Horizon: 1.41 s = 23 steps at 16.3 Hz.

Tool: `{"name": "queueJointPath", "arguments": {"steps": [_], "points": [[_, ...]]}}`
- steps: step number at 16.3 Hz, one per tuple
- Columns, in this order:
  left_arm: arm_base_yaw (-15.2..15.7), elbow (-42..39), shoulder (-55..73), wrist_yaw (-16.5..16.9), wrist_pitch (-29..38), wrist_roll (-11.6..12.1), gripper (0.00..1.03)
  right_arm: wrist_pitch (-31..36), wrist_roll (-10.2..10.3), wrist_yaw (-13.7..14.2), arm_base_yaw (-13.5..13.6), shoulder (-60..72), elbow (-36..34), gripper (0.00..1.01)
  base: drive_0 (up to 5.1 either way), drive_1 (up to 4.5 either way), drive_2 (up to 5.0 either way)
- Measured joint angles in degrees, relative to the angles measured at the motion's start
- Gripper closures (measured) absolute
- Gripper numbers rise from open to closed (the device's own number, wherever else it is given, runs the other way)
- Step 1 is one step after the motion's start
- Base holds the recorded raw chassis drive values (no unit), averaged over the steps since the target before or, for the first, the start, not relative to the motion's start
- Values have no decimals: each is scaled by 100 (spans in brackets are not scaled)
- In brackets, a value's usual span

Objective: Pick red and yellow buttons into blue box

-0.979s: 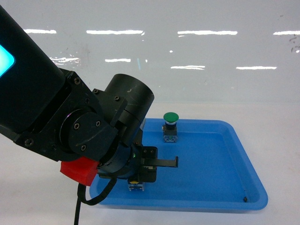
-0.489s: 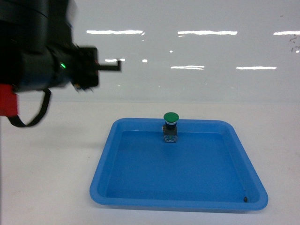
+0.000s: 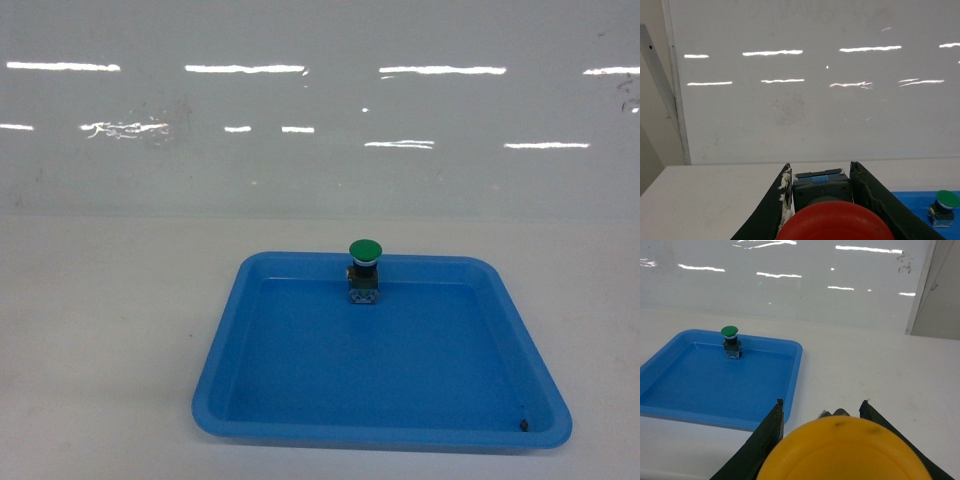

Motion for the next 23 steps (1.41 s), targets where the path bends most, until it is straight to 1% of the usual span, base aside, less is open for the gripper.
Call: {"name": "queueJointPath", "arguments": {"steps": [2, 3, 5, 9, 15, 23], "points": [[-114, -17, -654, 116, -577, -31, 73, 0, 0, 0, 0, 0, 0, 61, 0, 0, 0], [-181, -28, -953, 81, -807, -55, 73, 0, 0, 0, 0, 0, 0, 61, 0, 0, 0], [-280, -98, -1471, 68, -1416, -190, 73, 0, 0, 0, 0, 0, 0, 61, 0, 0, 0], [-269, -131, -1440, 57, -1449, -297, 73, -2, 0, 0, 0, 0, 0, 61, 0, 0, 0], [-269, -144, -1438, 59, -1443, -310, 73, 0, 0, 0, 0, 0, 0, 61, 0, 0, 0], [-264, -144, -1419, 46, -1447, -310, 73, 11, 0, 0, -2, -2, 0, 61, 489, -301, -184]]}}
